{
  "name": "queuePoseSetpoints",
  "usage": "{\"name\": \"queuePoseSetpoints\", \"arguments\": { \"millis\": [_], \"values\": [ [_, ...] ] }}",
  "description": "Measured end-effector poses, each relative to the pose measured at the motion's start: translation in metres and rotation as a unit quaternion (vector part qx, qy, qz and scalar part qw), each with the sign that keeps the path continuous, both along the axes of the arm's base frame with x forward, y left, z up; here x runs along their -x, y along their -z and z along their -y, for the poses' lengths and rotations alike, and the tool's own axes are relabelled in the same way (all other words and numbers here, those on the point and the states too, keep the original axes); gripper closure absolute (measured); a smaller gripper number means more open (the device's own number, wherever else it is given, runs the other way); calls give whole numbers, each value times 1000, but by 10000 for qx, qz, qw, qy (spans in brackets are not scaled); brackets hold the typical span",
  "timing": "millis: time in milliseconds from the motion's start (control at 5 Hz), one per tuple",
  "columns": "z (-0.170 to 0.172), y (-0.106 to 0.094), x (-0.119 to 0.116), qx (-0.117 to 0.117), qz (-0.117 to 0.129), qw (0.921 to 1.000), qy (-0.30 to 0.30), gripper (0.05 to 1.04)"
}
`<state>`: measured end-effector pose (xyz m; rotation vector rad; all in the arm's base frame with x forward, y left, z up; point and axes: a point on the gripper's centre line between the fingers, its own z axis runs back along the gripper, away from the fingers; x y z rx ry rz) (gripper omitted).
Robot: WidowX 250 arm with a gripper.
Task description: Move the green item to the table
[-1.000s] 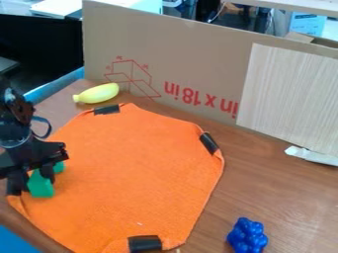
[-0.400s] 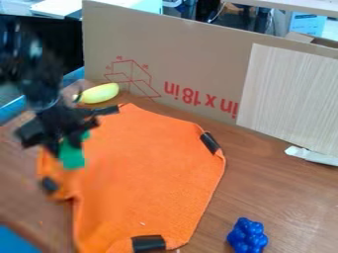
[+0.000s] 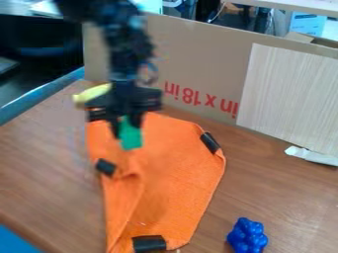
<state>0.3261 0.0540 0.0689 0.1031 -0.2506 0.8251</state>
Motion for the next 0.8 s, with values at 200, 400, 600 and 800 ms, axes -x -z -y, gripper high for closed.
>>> {"name": "queuePoseSetpoints", "arguments": {
  "millis": [200,400,600,800],
  "values": [
    [46,19,-27,-351,-815,9958,233,761],
    [82,40,-41,-232,-1146,9907,695,761],
    [108,49,-45,17,-1149,9881,1025,762],
    [133,57,-40,245,-1018,9843,1420,762]
  ]
}}
